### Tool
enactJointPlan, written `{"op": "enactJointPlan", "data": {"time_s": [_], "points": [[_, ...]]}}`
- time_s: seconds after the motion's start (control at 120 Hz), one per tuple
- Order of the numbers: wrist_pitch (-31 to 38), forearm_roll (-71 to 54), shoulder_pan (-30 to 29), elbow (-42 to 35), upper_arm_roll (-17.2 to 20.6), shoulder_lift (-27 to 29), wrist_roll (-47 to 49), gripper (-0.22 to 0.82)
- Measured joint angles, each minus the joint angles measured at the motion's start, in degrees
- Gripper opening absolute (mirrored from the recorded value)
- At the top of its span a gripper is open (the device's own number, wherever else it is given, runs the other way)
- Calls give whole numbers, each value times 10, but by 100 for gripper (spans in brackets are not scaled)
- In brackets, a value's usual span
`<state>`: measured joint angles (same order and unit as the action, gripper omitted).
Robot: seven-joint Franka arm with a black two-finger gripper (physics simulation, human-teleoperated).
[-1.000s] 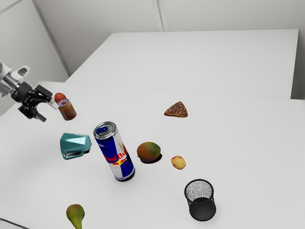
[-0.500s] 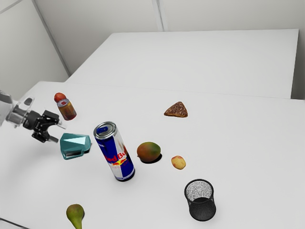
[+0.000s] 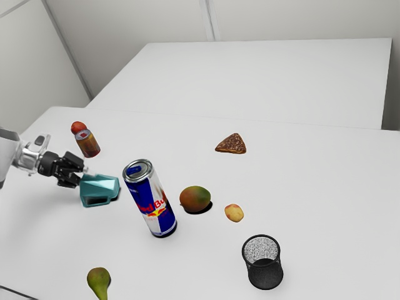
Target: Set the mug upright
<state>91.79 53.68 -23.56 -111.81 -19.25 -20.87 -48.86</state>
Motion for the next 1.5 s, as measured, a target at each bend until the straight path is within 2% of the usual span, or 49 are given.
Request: {"op": "enactJointPlan", "data": {"time_s": [0.108,0.25,0.533,0.717,0.892,1.117,1.233,1.5], "points": [[-13,1,-1,0,0,0,-15,2],[-23,1,1,4,0,4,-32,-9],[-28,-3,7,5,0,17,-56,-17],[-11,-89,62,37,13,73,-34,-18],[57,-266,78,47,95,125,24,-18],[158,-448,100,17,167,155,108,-18],[219,-497,107,-29,188,170,149,-18],[365,-540,102,-126,204,191,221,-18]]}}
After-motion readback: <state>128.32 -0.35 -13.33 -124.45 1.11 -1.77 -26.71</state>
